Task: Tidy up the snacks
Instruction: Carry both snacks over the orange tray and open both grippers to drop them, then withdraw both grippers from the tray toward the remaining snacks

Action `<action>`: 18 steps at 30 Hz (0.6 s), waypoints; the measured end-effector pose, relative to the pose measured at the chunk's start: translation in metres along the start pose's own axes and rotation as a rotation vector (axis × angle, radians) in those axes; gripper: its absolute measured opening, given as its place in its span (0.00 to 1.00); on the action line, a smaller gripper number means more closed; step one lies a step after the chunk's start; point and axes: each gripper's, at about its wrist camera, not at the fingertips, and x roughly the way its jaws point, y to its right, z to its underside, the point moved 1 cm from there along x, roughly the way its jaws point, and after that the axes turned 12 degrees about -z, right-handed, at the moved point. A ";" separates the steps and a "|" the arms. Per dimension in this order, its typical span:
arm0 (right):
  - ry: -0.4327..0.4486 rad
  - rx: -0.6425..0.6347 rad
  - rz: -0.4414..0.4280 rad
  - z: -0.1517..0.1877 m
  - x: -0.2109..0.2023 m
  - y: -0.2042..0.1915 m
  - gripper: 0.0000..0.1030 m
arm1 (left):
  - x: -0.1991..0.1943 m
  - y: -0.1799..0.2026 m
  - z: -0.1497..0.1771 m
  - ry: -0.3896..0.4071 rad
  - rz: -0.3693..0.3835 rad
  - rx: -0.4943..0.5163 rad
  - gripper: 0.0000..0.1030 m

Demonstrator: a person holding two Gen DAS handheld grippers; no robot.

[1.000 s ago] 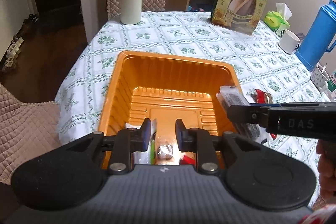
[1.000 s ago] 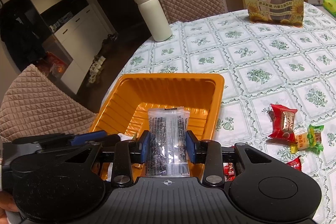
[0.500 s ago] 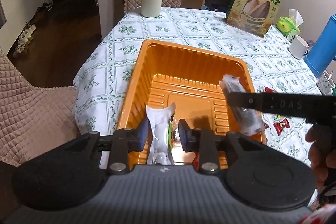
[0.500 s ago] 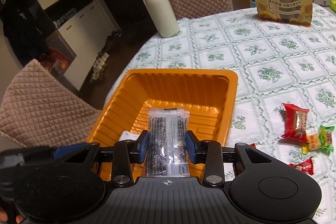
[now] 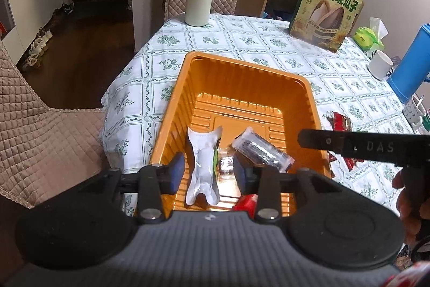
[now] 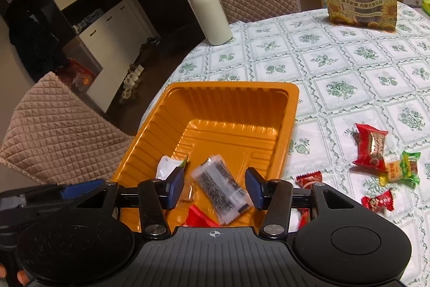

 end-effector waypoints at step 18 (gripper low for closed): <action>-0.020 -0.035 -0.042 0.025 -0.052 0.008 0.50 | -0.040 0.031 0.025 0.019 -0.022 -0.031 0.35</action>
